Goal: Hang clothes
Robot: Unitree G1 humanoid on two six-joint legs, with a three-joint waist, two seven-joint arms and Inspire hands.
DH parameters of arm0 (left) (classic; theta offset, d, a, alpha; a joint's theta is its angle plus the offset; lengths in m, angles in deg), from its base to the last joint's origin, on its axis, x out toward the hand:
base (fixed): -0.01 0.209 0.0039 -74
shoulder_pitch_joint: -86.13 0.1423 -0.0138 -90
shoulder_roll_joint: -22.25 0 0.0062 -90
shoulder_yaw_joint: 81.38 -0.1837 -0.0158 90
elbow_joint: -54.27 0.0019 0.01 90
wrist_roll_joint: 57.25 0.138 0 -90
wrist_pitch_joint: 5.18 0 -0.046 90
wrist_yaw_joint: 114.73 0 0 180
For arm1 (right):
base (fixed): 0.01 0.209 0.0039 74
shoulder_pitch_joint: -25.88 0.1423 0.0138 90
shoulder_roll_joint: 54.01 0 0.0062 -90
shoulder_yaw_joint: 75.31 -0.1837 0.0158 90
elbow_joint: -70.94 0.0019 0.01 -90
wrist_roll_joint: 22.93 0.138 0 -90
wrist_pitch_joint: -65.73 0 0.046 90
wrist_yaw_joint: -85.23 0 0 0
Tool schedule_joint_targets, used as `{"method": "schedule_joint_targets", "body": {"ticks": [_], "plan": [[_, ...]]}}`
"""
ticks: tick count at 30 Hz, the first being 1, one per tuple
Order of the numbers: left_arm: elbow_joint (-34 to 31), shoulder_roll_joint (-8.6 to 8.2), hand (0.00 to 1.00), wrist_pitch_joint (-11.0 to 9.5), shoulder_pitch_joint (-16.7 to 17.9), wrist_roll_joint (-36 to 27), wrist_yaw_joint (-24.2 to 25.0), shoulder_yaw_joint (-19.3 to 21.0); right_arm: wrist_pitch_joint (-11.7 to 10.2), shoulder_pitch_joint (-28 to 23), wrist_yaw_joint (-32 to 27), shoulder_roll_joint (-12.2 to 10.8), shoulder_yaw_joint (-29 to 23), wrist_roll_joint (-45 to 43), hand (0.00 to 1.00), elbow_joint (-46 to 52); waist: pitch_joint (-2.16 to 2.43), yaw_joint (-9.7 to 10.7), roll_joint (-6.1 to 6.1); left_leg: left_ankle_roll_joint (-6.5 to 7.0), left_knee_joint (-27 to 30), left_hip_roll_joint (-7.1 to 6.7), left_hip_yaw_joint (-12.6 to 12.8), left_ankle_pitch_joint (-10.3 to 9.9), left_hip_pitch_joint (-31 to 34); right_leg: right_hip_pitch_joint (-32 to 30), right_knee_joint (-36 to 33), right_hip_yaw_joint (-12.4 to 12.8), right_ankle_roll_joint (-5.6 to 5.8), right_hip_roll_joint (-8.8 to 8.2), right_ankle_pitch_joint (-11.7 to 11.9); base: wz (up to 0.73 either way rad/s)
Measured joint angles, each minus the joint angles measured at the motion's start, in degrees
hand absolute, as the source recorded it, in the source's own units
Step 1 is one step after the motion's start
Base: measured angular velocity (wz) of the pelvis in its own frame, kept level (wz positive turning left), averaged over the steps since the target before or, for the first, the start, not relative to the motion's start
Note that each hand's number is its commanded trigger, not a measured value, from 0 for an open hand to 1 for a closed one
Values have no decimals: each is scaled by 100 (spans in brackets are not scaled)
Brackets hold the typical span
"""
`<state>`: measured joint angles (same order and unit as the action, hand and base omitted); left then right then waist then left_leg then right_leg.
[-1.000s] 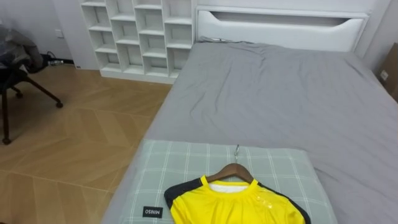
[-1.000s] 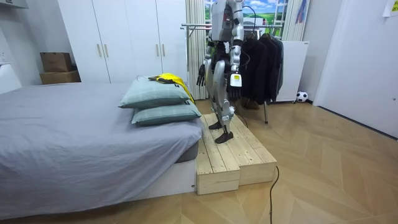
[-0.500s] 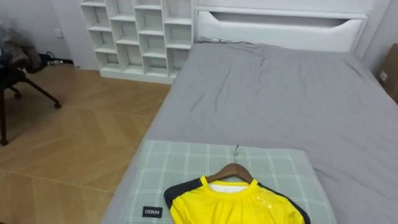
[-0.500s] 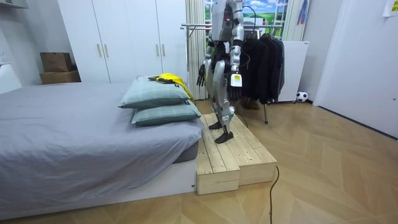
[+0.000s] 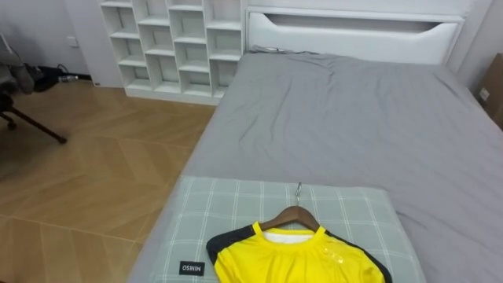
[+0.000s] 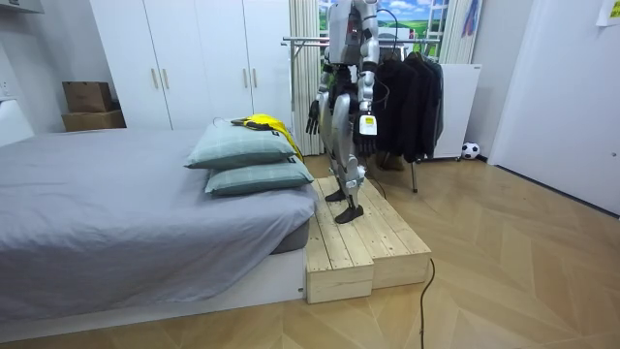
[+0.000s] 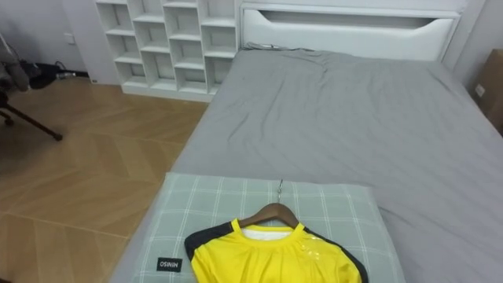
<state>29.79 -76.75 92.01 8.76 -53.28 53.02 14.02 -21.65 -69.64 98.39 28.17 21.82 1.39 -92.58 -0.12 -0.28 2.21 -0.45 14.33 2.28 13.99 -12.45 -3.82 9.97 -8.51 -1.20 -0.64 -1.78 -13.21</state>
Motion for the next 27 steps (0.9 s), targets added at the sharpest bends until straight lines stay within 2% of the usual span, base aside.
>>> {"method": "schedule_joint_targets", "body": {"ticks": [5,8,9,11,14,15,17,18,19,25,27], "plan": [[-35,7,0,-4,-8,-250,-136,53,2,-19,-27,4,-51,-1,0,4,-21,-15,2,0,0,1,7,0,-12,2,-3,12,0,-1,0,0],[-51,21,0,-13,-28,-669,-265,177,47,-14,-46,7,-56,-7,0,30,-20,-18,-9,0,0,1,17,0,-17,2,-2,12,0,-1,0,0],[-119,19,0,-9,-30,-727,-330,284,78,-10,-45,10,-68,-21,0,46,-1,-17,-48,0,2,1,18,0,-14,1,-2,6,0,-1,0,0],[-266,26,0,-15,-26,-783,-446,432,117,-4,-44,12,-147,-85,0,53,-1,-19,-49,0,2,2,17,0,-13,0,-4,3,0,0,0,0],[-521,42,0,-142,-27,-819,-741,671,118,38,-45,12,-172,-214,0,64,2,-29,-52,0,-1,1,12,0,-14,1,-6,-6,0,-1,0,0],[-609,56,0,-195,-16,-838,-885,693,118,36,-48,14,-174,-215,0,58,-13,-32,-21,0,-6,0,11,0,-18,1,-6,-5,0,-2,0,0],[-673,58,0,-292,29,-821,-1100,809,117,29,-47,16,-180,-212,0,57,3,-46,-52,-1,-35,-1,18,1,-37,4,-8,-6,0,-3,0,-2],[-707,60,0,-303,14,-816,-1186,833,116,20,-46,18,-178,-208,0,57,-13,-46,-22,-2,-52,-2,20,3,-45,4,-6,-3,0,-3,0,-3],[-782,60,0,-339,24,-811,-1330,861,114,-8,-46,18,-179,-203,0,76,6,-51,-55,-5,-66,-4,22,5,-48,3,-2,-2,0,-3,0,0],[-883,81,0,-473,22,-534,-1976,938,114,-23,-57,40,-161,-218,0,137,8,-143,-49,-6,-82,-13,12,5,-48,12,-2,-51,0,-7,0,0],[-1104,110,0,-474,46,-301,-2166,942,112,-91,-53,67,-164,-304,0,265,7,-147,-53,-6,-82,-21,-13,5,-36,9,27,-58,0,-8,0,5]]}}
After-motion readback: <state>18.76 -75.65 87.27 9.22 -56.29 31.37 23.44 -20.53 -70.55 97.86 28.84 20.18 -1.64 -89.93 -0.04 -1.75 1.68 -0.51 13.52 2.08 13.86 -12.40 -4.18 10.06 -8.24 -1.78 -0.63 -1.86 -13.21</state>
